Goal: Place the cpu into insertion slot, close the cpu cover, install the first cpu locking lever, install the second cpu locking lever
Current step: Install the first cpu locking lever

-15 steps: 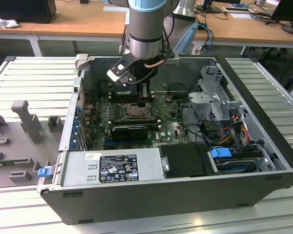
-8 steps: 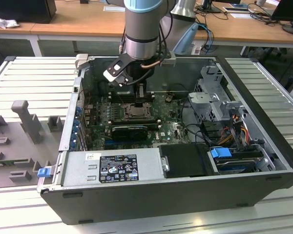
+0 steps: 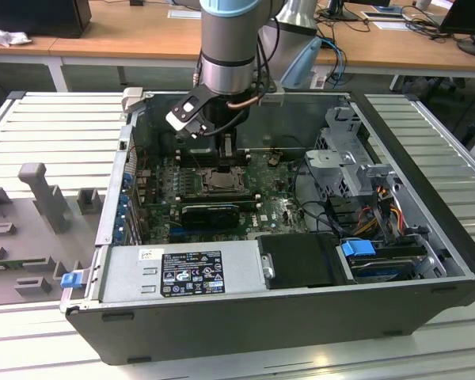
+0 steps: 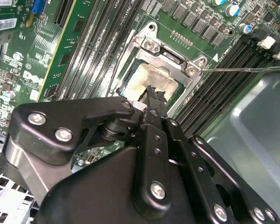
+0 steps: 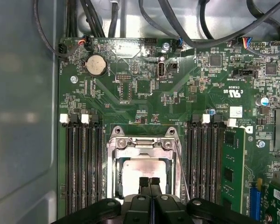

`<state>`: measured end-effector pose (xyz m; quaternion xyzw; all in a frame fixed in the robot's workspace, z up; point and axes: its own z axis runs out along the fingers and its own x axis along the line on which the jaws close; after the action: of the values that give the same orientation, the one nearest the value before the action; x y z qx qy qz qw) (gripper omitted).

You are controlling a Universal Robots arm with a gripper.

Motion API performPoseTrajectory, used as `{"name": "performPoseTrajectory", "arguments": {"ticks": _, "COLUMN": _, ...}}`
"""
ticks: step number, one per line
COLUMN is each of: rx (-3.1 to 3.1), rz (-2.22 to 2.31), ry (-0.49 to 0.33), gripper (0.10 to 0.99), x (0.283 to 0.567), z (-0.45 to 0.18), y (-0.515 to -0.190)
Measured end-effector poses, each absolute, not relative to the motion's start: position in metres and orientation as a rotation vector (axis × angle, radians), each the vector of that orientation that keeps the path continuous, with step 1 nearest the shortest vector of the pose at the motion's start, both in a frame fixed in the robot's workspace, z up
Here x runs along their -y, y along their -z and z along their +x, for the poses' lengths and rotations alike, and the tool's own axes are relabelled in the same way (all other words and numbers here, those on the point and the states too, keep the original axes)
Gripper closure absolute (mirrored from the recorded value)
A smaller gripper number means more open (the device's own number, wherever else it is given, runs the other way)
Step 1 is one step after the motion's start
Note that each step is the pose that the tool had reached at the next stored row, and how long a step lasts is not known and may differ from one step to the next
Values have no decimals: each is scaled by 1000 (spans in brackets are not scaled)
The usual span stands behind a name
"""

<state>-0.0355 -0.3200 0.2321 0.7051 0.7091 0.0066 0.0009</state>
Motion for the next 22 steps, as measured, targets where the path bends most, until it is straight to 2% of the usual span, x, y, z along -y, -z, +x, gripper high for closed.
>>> {"name": "performPoseTrajectory", "arguments": {"ticks": 22, "rx": -2226, "rz": 2214, "ry": -21, "gripper": 980, "x": 320, "z": -35, "y": -258}}
